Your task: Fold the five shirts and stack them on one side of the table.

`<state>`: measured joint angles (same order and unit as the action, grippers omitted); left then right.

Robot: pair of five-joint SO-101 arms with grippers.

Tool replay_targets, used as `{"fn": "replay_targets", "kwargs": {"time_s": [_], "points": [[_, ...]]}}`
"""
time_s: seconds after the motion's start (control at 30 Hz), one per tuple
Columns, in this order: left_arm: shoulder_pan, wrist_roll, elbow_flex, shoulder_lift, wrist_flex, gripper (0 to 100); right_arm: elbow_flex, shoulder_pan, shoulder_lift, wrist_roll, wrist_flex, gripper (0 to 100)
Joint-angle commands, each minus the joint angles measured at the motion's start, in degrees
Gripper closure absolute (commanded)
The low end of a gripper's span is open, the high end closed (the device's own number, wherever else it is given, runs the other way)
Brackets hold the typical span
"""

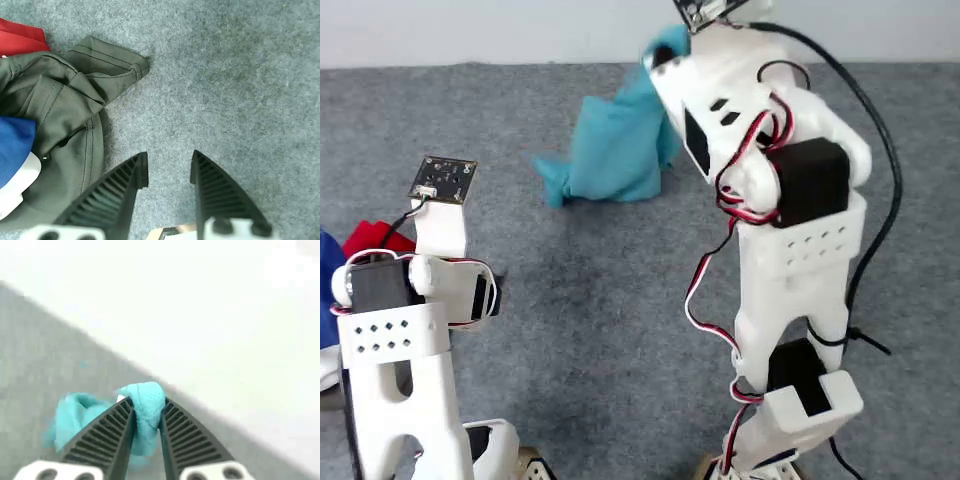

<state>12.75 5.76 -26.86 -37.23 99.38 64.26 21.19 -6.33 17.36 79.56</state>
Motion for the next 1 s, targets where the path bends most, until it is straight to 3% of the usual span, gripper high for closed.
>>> {"fn": "replay_targets", "kwargs": {"time_s": [0.0,0.3,0.8,0.97], "points": [[0.00,0.00,0.48,-1.41,0.62,85,4.22,0.57,4.00,3.43,-8.04,98.9],[0.00,0.00,0.48,-1.41,0.62,85,4.57,1.45,4.00,12.31,-22.02,99.0],[0.00,0.00,0.57,-1.49,0.62,85,4.57,10.68,3.91,40.62,-43.38,99.0],[0.09,0.00,2.33,-2.46,0.97,85,4.66,9.80,4.09,44.57,-43.74,99.0]]}}
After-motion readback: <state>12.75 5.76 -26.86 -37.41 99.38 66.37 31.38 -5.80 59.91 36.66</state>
